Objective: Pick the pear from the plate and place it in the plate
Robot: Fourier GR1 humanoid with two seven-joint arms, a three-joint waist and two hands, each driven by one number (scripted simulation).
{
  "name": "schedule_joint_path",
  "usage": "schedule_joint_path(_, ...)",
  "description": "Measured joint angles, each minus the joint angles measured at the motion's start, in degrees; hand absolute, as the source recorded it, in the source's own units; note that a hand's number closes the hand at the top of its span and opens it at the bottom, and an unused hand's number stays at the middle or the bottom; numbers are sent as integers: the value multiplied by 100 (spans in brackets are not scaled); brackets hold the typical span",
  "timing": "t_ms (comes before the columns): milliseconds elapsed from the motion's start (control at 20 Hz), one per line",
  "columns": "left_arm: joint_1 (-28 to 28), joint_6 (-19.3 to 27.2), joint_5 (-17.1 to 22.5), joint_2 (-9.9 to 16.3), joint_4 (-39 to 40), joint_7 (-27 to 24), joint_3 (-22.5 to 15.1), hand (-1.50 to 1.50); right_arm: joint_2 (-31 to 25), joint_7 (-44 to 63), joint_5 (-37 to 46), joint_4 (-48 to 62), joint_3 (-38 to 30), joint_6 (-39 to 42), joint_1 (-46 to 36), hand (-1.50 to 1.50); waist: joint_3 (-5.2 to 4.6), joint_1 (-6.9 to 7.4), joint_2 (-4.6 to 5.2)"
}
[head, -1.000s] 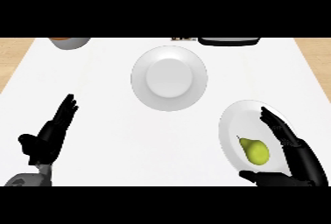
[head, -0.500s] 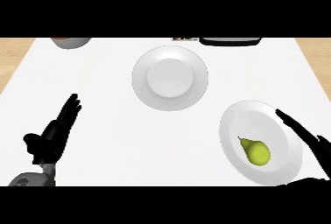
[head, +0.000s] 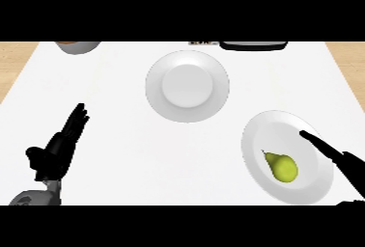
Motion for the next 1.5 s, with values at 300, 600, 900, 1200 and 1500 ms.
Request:
schedule_joint_path(300,-12,-147,-38,-40,30,-37,138,0,214,479,502,361,217,368,-467,-150,0,20,5)
schedule_joint_path(600,99,-191,-158,-144,-260,178,236,0,520,425,907,815,189,785,-660,-150,2,15,2)
schedule_joint_path(900,44,-275,-317,-296,-112,88,352,0,1018,131,1681,1432,334,666,-814,-150,2,12,2)
schedule_joint_path(1200,-56,-352,-468,-402,-42,149,463,0,1363,50,2292,1793,341,626,-887,-150,3,5,3)
schedule_joint_path(1500,259,-546,-478,-393,-276,59,558,0,1449,-792,2534,2694,224,657,-1255,150,-18,25,-13)
